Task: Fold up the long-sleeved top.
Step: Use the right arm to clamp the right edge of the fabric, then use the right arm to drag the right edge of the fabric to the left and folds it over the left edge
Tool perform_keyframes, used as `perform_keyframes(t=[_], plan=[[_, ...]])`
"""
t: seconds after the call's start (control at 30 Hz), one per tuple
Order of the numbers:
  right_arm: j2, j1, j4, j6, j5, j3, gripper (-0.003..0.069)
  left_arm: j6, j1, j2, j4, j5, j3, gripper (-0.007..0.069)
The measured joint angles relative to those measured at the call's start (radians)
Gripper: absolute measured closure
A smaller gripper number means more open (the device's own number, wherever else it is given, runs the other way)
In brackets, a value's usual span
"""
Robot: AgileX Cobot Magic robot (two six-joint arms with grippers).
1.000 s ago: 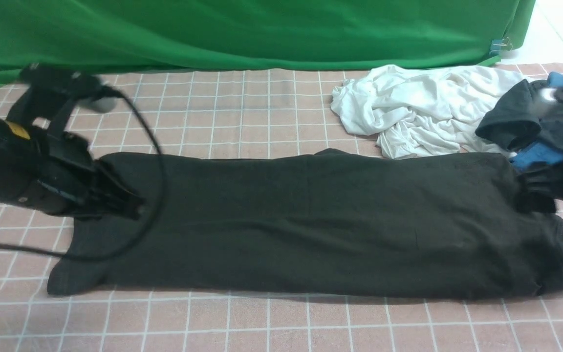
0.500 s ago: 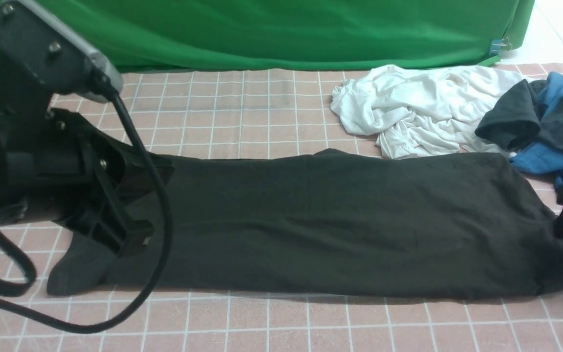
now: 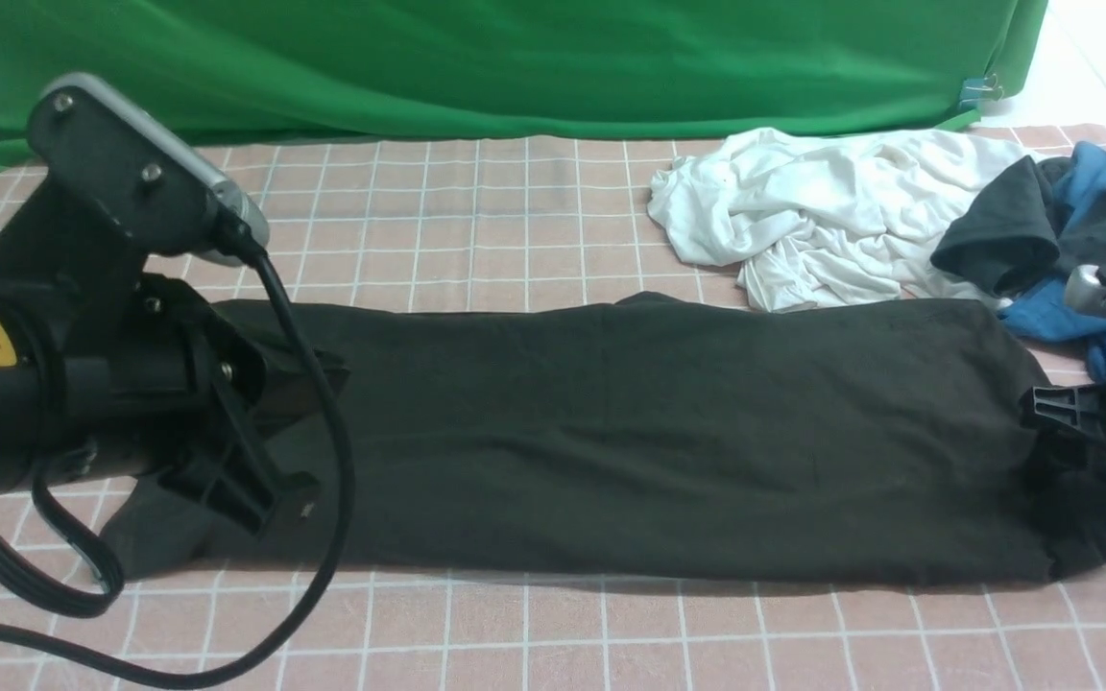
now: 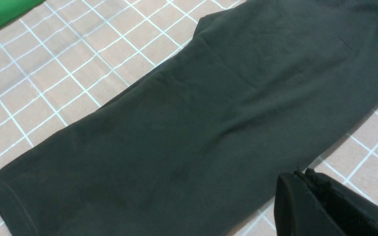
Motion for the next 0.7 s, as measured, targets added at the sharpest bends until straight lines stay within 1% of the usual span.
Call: perform_keyframes(t=[0.07, 0.1, 0.13, 0.17, 0.2, 0.23, 0.33, 0.4, 0.53, 0.63, 0.7], plan=[[0.004, 0.002, 0.0, -0.001, 0.002, -0.004, 0.0144, 0.009, 0.0, 0.0, 0.0, -0.001, 0.0, 0.0604], [0.005, 0.006, 0.003, -0.008, 0.002, -0.005, 0.0178, 0.01, 0.0, 0.0, 0.0, -0.001, 0.0, 0.0604], [0.005, 0.009, 0.012, -0.022, 0.002, -0.005, 0.0232, 0.011, 0.0, 0.0, 0.0, -0.001, 0.0, 0.0604], [0.005, 0.009, 0.015, -0.027, 0.002, -0.005, 0.0253, 0.011, 0.0, 0.0, 0.0, -0.001, 0.0, 0.0604], [0.005, 0.011, 0.026, -0.035, 0.002, -0.005, 0.0323, 0.011, 0.0, 0.0, 0.0, -0.001, 0.0, 0.0604], [0.003, 0.015, 0.038, -0.052, 0.002, -0.005, 0.041, 0.011, 0.0, 0.0, 0.0, -0.001, 0.0, 0.0604], [-0.011, 0.02, 0.043, -0.082, 0.004, -0.004, 0.0542, 0.011, 0.0, 0.0, 0.0, -0.001, 0.0, 0.0604], [-0.028, 0.02, 0.031, -0.101, 0.011, 0.001, 0.0566, 0.011, 0.0, 0.0, 0.0, -0.001, 0.0, 0.0604], [-0.141, 0.008, -0.065, -0.105, 0.075, 0.008, 0.0566, 0.023, 0.0, -0.01, 0.0, 0.004, 0.0, 0.0604], [-0.241, -0.03, -0.128, -0.103, 0.115, 0.008, 0.0566, 0.026, 0.0, -0.034, 0.001, 0.004, 0.0, 0.0604], [-0.331, -0.085, -0.174, -0.103, 0.157, 0.008, 0.0566, 0.028, 0.0, -0.057, 0.007, 0.004, 0.0, 0.0604]])
